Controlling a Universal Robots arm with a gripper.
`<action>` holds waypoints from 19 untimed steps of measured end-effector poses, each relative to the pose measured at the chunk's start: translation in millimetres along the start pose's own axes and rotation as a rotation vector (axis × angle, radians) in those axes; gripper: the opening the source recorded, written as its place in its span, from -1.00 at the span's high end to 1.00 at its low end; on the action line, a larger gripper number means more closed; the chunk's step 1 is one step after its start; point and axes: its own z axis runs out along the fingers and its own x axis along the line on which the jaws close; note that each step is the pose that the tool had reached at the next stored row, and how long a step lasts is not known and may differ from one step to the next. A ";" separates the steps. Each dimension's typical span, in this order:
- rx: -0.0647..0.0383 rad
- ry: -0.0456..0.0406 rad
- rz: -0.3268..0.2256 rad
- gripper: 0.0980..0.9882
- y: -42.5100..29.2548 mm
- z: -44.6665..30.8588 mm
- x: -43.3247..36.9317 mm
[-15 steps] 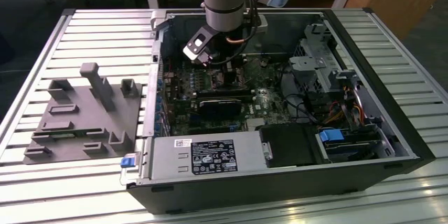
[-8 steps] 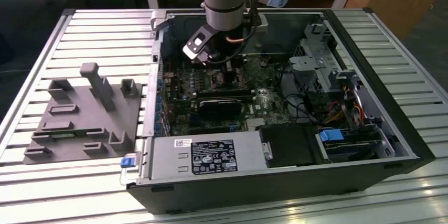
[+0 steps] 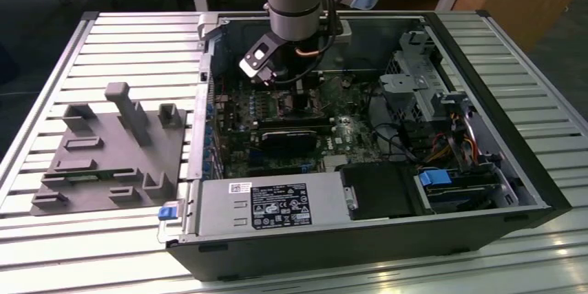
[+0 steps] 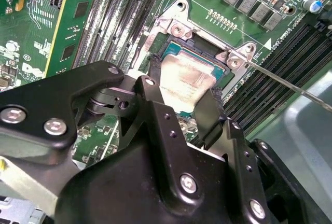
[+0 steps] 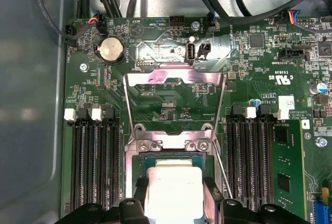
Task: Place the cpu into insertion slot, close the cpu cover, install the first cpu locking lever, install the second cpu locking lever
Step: 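Place the cpu into insertion slot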
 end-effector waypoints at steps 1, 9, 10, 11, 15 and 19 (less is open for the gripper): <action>0.000 -0.0001 0.000 0.06 0.0 0.0 0.0; 0.000 -0.0005 0.001 0.06 -0.4 0.9 -0.1; 0.000 -0.0003 0.001 0.06 -0.4 1.0 0.0; 0.000 -0.0001 0.001 0.06 -0.4 1.1 0.0; 0.000 -0.0001 0.001 0.06 -0.4 1.2 0.0; 0.000 0.0001 0.001 -0.11 -0.3 1.3 0.0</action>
